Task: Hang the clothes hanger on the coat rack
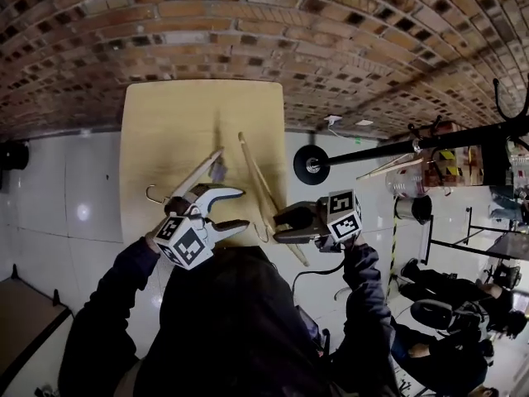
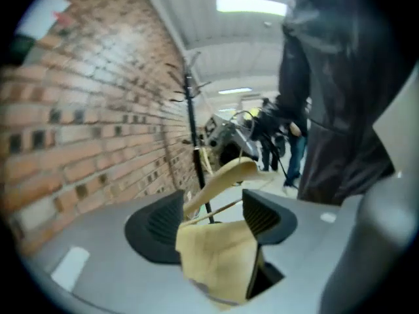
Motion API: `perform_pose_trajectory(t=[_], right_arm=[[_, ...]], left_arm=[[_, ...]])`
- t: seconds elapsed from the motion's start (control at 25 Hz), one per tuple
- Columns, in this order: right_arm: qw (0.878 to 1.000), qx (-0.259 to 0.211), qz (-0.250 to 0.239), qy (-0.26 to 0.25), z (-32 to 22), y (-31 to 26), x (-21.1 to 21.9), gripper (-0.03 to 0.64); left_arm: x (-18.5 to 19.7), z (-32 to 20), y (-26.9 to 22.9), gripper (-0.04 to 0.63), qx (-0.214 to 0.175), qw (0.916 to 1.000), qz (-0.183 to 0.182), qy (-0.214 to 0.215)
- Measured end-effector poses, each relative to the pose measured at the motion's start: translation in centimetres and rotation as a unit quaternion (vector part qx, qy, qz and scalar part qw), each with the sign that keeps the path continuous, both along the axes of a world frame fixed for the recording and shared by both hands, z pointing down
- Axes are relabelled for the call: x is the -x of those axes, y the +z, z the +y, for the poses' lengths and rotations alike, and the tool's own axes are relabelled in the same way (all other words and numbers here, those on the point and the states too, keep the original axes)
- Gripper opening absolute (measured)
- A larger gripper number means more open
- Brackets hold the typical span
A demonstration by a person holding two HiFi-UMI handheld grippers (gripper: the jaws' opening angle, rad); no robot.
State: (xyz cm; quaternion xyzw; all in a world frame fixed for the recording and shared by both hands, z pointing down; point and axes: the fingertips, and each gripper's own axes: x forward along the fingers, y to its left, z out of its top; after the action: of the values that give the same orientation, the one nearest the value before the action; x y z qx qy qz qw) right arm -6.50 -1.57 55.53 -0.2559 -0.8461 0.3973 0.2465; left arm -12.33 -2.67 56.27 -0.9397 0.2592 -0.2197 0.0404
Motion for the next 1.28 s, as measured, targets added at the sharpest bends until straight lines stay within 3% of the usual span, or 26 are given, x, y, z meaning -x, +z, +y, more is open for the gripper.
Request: perform_pose_trajectory(t=[0.04,0.12,0.24,0.36,0.48,0.68,0.76,0.88,0.96,1.04,1.12,1.2,1.24,1.28], right_arm=[[1.000,0.003,0.002,-0.022,0.6,-0.7,-0.7,0.193],[0.998,0.007,0.008,-0.059,1.7,-1.8,-1.8,0.193],[0.996,0.020,0.009,-0.089,2.8,-3.1,-2.7,0.193],[0.995,0.033,-0.002,-0.093,3.2,-4.1,-3.2,0.193],[0.996,0.038,-0.008,-0.079,2.9,-4.5,-3.8,0.195],[0.999,0.015,-0.033,-0.035,2.0,-5.6,-4.1,0.196],[0.998,-0.028,-0.038,-0.030,1.8,-5.8,-4.1,0.195],[0.991,-0.129,-0.018,-0.041,2.0,-5.2,-4.3,0.195],[0.977,-0.210,0.009,-0.043,2.0,-4.7,-4.3,0.196],[0.950,-0.309,0.040,-0.025,1.3,-4.4,-3.7,0.187],[0.905,-0.417,0.087,-0.007,-0.2,-4.0,-3.2,0.095],[0.857,-0.497,0.136,-0.007,-1.3,-3.2,-3.2,0.071],[0.841,-0.518,0.156,-0.006,-1.5,-2.8,-3.2,0.072],[0.833,-0.526,0.171,0.000,-1.7,-2.7,-3.3,0.072]], left_arm=[[-1.3,0.2,-0.7,0.313,-0.035,0.9976,-0.037,0.047],[-3.8,0.6,-2.1,0.319,-0.085,0.9851,-0.083,0.124],[-6.8,1.6,-3.6,0.305,-0.109,0.9676,-0.108,0.201],[-8.7,3.0,-3.6,0.115,-0.124,0.9544,-0.114,0.247],[-9.5,3.4,-3.2,0.087,-0.144,0.9469,-0.117,0.263],[-9.5,3.6,-3.4,0.061,-0.084,0.9508,-0.096,0.282],[-9.2,3.5,-3.3,0.061,-0.046,0.9528,-0.084,0.288],[-8.6,3.0,-3.6,0.061,0.020,0.9575,-0.049,0.283],[-8.2,2.1,-4.5,0.060,0.067,0.9604,-0.019,0.270],[-7.8,1.0,-5.2,0.060,0.108,0.9603,-0.003,0.257],[-7.7,0.4,-5.3,0.061,0.134,0.9570,-0.003,0.257],[-7.8,0.1,-5.1,0.060,0.151,0.9541,-0.016,0.258],[-7.9,0.0,-4.9,0.060,0.156,0.9528,-0.022,0.260],[-8.0,-0.2,-4.8,0.061,0.157,0.9518,-0.024,0.262]])
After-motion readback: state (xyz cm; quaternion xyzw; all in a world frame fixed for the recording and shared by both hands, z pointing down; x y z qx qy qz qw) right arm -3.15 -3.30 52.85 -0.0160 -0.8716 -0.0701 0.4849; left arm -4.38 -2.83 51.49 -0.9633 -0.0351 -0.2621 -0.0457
